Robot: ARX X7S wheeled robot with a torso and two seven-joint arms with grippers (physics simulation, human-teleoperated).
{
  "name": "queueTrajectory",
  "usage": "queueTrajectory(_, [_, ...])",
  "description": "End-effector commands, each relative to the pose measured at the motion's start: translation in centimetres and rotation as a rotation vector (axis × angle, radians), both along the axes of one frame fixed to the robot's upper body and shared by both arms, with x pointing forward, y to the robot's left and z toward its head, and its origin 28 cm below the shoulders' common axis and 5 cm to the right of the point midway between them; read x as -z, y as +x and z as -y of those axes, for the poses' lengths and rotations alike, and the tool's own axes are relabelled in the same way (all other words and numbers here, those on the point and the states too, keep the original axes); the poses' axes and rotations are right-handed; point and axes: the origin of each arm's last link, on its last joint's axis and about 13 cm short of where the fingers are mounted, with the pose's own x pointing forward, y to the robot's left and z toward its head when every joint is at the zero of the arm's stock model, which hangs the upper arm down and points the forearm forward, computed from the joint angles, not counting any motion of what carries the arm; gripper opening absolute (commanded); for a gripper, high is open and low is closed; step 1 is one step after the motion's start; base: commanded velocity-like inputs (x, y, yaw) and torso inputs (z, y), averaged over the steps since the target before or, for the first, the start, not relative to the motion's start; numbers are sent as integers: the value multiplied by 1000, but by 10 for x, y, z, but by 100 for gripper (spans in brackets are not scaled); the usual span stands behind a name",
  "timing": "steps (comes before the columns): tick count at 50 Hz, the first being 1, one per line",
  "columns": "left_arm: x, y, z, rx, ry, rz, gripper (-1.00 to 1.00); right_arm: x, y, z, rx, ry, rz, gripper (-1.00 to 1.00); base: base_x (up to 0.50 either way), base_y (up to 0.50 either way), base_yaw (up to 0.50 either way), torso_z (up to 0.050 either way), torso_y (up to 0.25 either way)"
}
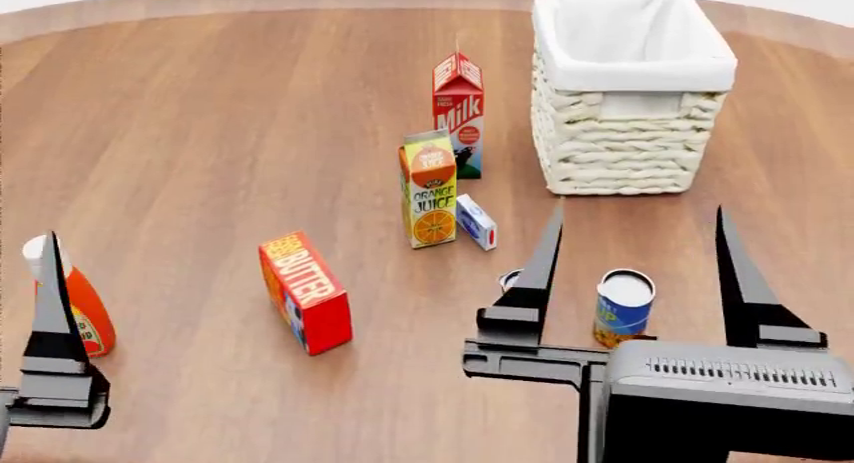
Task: Pick up the alphabet soup and the tomato sauce, and put them in the basket.
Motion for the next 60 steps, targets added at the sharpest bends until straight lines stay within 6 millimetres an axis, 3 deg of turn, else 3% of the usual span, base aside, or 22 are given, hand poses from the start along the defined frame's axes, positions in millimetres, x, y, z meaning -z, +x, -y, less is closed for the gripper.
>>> queueTrajectory(1, [-17,-10,-3,-1,18,73,100,-10,-4,1,30,-14,66,100,0,0,0,50,39])
queueTrajectory(3, [-18,-10,-3,0,17,76,100,-19,-5,1,49,-20,66,100,0,0,0,50,35])
queueTrajectory(7, [-18,-11,-2,5,12,80,100,-14,-6,1,40,-25,74,100,0,0,0,50,36])
queueTrajectory(9, [-18,-10,-2,7,14,79,100,-22,-8,1,46,-39,94,100,0,0,0,50,36])
queueTrajectory(10, [-18,-10,-2,8,14,79,100,-13,-8,1,37,-38,104,100,0,0,0,50,33])
queueTrajectory(13, [-20,-11,-1,9,14,82,100,-23,-10,0,30,-41,106,100,0,0,0,50,36])
queueTrajectory(34, [-15,-12,-1,19,-32,86,100,-4,-12,-4,-41,-15,104,100,0,0,0,50,36])
queueTrajectory(54, [-10,-16,1,53,-33,82,100,-1,-13,-5,-54,-24,92,100,0,-179,0,0,0])
queueTrajectory(55, [-10,-16,1,54,-33,83,100,-9,-12,-4,-54,-22,90,100,0,-227,0,0,0])
queueTrajectory(60, [-9,-15,2,53,-29,82,100,0,-12,-4,-53,-23,88,100,0,-222,0,0,0])
